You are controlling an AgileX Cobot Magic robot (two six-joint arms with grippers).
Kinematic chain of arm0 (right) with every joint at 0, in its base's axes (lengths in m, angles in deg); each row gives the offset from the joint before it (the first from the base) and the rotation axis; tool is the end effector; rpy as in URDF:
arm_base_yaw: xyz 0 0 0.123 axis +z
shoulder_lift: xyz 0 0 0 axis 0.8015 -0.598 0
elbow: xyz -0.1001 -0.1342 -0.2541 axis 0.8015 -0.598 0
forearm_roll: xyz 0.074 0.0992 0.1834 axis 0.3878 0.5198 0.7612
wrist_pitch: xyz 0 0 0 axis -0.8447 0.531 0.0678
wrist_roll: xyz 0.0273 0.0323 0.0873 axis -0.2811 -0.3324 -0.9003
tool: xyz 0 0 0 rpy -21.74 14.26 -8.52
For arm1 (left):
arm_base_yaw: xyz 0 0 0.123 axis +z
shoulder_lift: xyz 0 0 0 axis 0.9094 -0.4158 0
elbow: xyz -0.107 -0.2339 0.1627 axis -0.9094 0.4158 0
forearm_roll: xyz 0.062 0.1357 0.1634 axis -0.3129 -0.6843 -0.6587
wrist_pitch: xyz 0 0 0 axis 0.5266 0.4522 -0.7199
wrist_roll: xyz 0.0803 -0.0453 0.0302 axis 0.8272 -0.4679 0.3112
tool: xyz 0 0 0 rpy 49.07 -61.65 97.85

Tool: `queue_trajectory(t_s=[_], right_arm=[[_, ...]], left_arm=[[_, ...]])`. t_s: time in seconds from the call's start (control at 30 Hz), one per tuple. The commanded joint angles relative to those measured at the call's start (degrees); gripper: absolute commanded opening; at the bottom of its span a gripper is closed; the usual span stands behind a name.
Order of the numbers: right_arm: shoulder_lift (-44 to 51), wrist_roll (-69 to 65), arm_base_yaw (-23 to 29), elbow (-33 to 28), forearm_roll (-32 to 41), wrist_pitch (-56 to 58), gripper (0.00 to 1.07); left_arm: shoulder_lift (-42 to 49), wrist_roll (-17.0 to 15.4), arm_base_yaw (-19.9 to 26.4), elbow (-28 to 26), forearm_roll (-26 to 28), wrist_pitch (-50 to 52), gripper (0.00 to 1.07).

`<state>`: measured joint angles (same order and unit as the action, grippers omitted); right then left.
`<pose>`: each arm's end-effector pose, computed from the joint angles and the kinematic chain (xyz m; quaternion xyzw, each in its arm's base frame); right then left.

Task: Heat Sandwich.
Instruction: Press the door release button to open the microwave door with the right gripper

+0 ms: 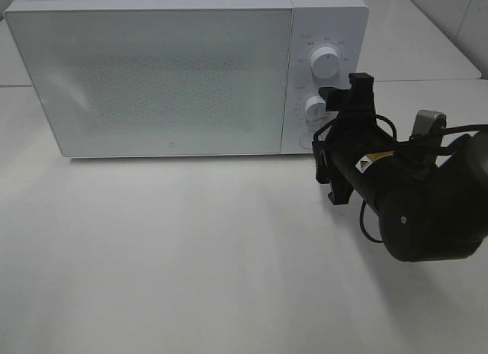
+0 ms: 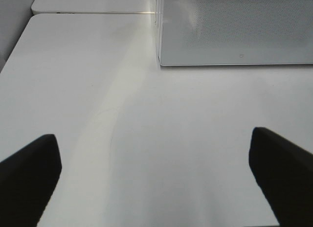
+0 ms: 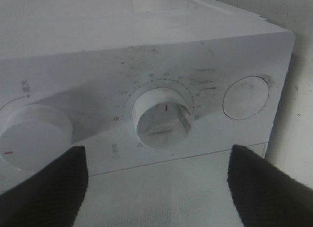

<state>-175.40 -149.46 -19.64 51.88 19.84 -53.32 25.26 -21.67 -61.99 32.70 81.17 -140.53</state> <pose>0.2872 0.1440 0.1727 0.4945 0.5653 0.5114 0.4176 -0.0448 -0.0143 0.2627 0.0159 0.8412 -0.0290 0.5396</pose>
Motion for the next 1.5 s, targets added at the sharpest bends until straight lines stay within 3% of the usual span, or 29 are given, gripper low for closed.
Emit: queue_trajectory(t_s=[0.03,0.27,0.67,0.97,1.23,1.37,1.5], right_arm=[[3.04,2.64,-0.34,-1.89,-2.41,2.64,0.76],[10.49,13.64,-0.34,-6.02,-4.35,15.64,0.76],[19.37,38.04,-0.34,-6.13,-4.35,36.04,0.76],[23.49,64.52,-0.34,-0.34,-4.35,60.5,0.76],[23.66,76.95,-0.34,4.64,-5.44,74.43,0.76],[23.72,82.28,-0.34,8.37,-11.12,88.35,0.76],[24.01,82.51,-0.34,9.91,-16.33,95.23,0.76]], left_arm=[[1.49,-0.23,-0.06,0.23,-0.11,-0.17,1.01],[1.49,-0.23,-0.06,0.23,-0.11,-0.17,1.01],[1.49,-0.23,-0.06,0.23,-0.11,-0.17,1.01],[1.49,-0.23,-0.06,0.23,-0.11,-0.17,1.01],[1.49,-0.23,-0.06,0.23,-0.11,-0.17,1.01],[1.49,-0.23,-0.06,0.23,-0.11,-0.17,1.01],[1.49,-0.23,-0.06,0.23,-0.11,-0.17,1.01]])
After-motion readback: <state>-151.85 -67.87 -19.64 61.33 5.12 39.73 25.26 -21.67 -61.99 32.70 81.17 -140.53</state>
